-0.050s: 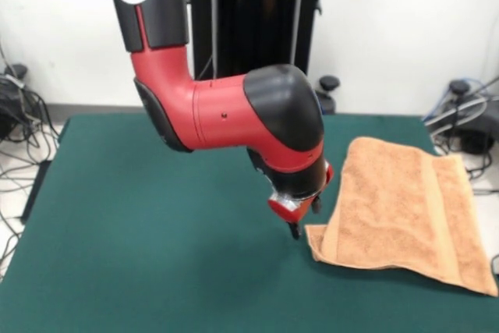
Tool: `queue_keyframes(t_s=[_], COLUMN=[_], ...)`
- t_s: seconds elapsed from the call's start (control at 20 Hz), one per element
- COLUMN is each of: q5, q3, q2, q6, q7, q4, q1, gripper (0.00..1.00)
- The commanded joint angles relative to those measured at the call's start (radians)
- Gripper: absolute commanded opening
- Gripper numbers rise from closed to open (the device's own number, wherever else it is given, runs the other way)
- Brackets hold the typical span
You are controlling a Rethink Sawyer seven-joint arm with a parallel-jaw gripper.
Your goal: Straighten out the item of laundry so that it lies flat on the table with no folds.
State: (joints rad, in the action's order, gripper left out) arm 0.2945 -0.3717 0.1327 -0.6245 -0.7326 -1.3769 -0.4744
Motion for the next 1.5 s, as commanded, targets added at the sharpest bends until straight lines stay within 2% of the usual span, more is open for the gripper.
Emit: queue_keyframes(t_s=[0.05, 0.25, 0.45, 0.55, 0.7, 0.75, 1.0, 1.1, 1.15, 1.25, 1.3, 1.4, 1.5], q5=[-0.045, -0.07, -0.069, -0.031, 0.162, 0.201, 0.288, 0.289, 0.255, 0.102, 0.044, 0.011, -0.017], q3=[0.061, 0.065, 0.06, 0.06, 0.122, 0.12, 0.078, 0.063, 0.053, 0.043, 0.025, 0.033, 0.041], q2=[-0.025, -0.036, -0.04, -0.057, -0.066, -0.069, -0.058, -0.062, -0.068, -0.06, -0.055, -0.048, -0.05], q6=[0.029, 0.042, -0.005, -0.1, -0.195, -0.223, -0.238, -0.237, -0.237, -0.196, -0.149, -0.089, -0.105], q7=[-0.293, -0.309, -0.259, -0.143, 0.113, 0.175, 0.23, 0.203, 0.139, -0.167, -0.272, -0.339, -0.323], q4=[-0.027, -0.039, -0.02, 0.027, 0.222, 0.258, 0.283, 0.268, 0.245, 0.101, 0.029, 0.003, 0.014], q1=[0.028, 0.035, 0.039, 0.047, 0.119, 0.13, 0.131, 0.112, 0.095, 0.057, 0.042, 0.052, 0.059], gripper=[1.0, 1.0, 1.0, 1.0, 1.0, 1.0, 1.0, 1.0, 1.0, 1.0, 1.0, 1.0, 1.0])
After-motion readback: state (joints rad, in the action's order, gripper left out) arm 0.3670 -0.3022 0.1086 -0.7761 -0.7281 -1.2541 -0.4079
